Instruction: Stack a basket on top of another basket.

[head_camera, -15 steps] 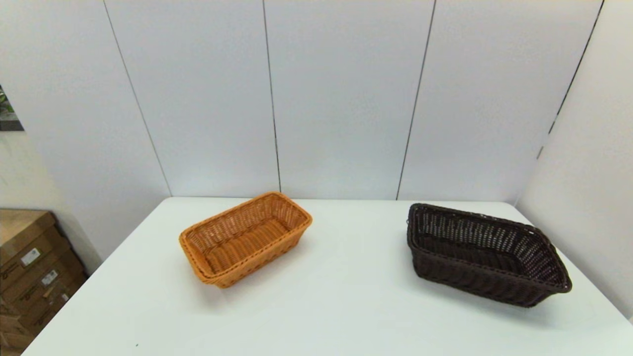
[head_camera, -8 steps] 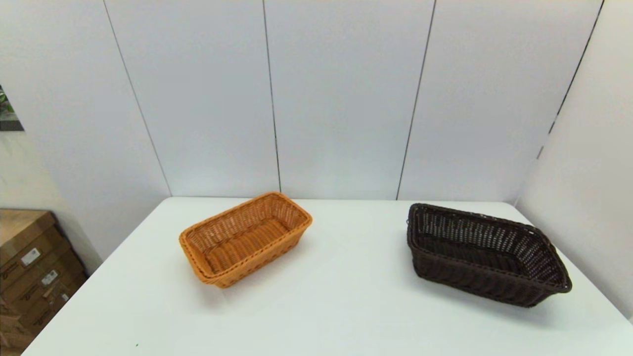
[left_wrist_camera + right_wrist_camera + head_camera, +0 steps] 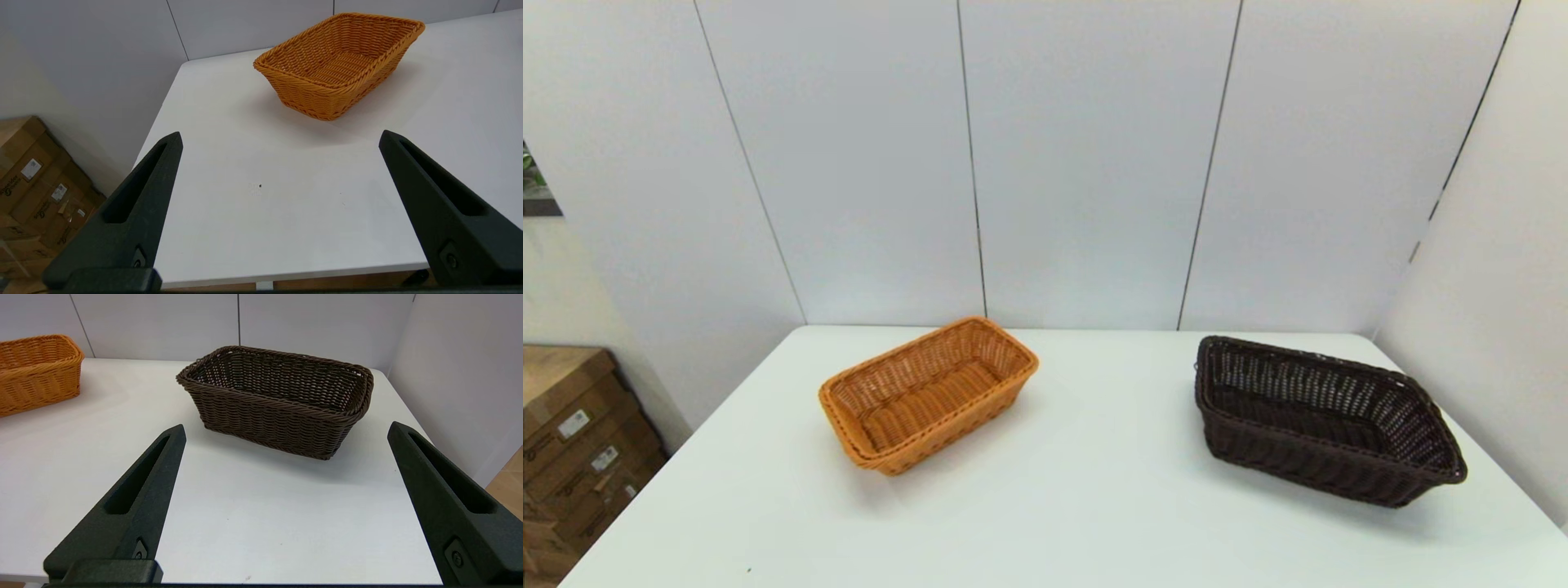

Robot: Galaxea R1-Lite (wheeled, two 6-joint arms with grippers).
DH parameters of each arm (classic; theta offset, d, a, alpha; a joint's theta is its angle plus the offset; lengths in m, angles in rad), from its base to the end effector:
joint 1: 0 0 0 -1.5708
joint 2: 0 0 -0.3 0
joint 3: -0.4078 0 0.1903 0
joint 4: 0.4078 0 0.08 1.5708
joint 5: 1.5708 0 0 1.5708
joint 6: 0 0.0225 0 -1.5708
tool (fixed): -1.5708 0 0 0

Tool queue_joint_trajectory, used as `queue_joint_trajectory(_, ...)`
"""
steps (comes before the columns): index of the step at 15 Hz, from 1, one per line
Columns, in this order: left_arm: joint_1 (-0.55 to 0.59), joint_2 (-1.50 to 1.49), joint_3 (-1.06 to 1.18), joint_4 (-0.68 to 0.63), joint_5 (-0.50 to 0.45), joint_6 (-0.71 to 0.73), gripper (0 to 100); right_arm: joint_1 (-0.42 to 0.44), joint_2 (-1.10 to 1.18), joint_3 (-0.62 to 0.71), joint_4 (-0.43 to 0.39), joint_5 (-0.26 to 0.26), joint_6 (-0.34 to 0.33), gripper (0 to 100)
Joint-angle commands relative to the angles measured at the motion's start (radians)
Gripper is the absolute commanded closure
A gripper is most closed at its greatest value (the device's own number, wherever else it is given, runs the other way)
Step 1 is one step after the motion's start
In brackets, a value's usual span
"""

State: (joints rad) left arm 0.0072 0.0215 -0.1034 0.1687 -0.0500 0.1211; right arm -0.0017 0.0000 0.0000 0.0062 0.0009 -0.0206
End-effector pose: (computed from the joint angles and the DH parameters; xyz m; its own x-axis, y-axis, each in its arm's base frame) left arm -0.0299 -0.0013 0.0871 0.9953 -0.0428 -0.0866 0.0528 0.9918 0.1160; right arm -0.0228 0.0001 0.0748 1.0000 -0.0008 -0.0062 0.0007 0.9998 -0.0206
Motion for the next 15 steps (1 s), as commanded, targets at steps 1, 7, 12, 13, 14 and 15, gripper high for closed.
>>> queue_joint_trajectory(1, -0.004, 0.259, -0.211, 0.098, 0.001, 0.000, 0, 0.000, 0.000, 0.000, 0.000, 0.001, -0.001, 0)
queue_joint_trajectory(7, 0.000, 0.896, -0.524, 0.130, 0.001, -0.098, 0, 0.000, 0.000, 0.000, 0.000, 0.001, -0.001, 0)
queue_joint_trajectory(12, -0.001, 1.227, -0.822, 0.304, -0.002, -0.324, 0, 0.000, 0.000, 0.000, 0.000, 0.001, -0.001, 0)
queue_joint_trajectory(13, -0.003, 1.276, -0.858, 0.316, -0.002, -0.348, 0, 0.000, 0.000, 0.000, 0.000, 0.001, -0.001, 0)
queue_joint_trajectory(14, -0.003, 1.333, -0.895, 0.339, -0.002, -0.376, 0, 0.000, 0.000, 0.000, 0.000, 0.001, -0.001, 0)
queue_joint_trajectory(15, -0.003, 1.417, -0.954, 0.379, -0.002, -0.448, 0, 0.000, 0.000, 0.000, 0.000, 0.001, -0.001, 0)
